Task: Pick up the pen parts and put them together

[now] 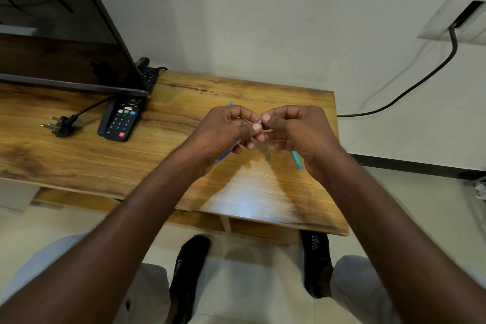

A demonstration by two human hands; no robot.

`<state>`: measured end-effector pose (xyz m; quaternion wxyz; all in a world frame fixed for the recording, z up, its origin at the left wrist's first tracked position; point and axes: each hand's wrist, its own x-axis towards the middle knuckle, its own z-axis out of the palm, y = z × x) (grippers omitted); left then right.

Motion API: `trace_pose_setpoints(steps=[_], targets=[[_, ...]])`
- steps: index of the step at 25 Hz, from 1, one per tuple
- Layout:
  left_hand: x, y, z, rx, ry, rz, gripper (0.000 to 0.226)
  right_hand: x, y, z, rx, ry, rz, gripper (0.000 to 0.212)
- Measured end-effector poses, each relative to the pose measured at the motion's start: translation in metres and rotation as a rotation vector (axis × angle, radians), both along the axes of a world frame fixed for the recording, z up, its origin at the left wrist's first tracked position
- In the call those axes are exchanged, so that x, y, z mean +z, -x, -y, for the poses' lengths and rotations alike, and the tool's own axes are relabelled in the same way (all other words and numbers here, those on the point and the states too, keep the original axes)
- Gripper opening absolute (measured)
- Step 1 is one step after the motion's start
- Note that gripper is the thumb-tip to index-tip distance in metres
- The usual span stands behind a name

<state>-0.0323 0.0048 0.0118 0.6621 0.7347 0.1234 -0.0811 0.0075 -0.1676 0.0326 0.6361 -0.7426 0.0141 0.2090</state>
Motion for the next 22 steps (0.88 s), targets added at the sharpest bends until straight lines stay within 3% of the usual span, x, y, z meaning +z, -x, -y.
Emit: trace_pose_setpoints(steps=[22], targets=[[0.0014, 0.0023, -0.0085, -0.047, 0.078, -0.054, 0.020, -0.0067, -0.0003, -0.0045, -0.097, -0.023, 0.003, 0.008]])
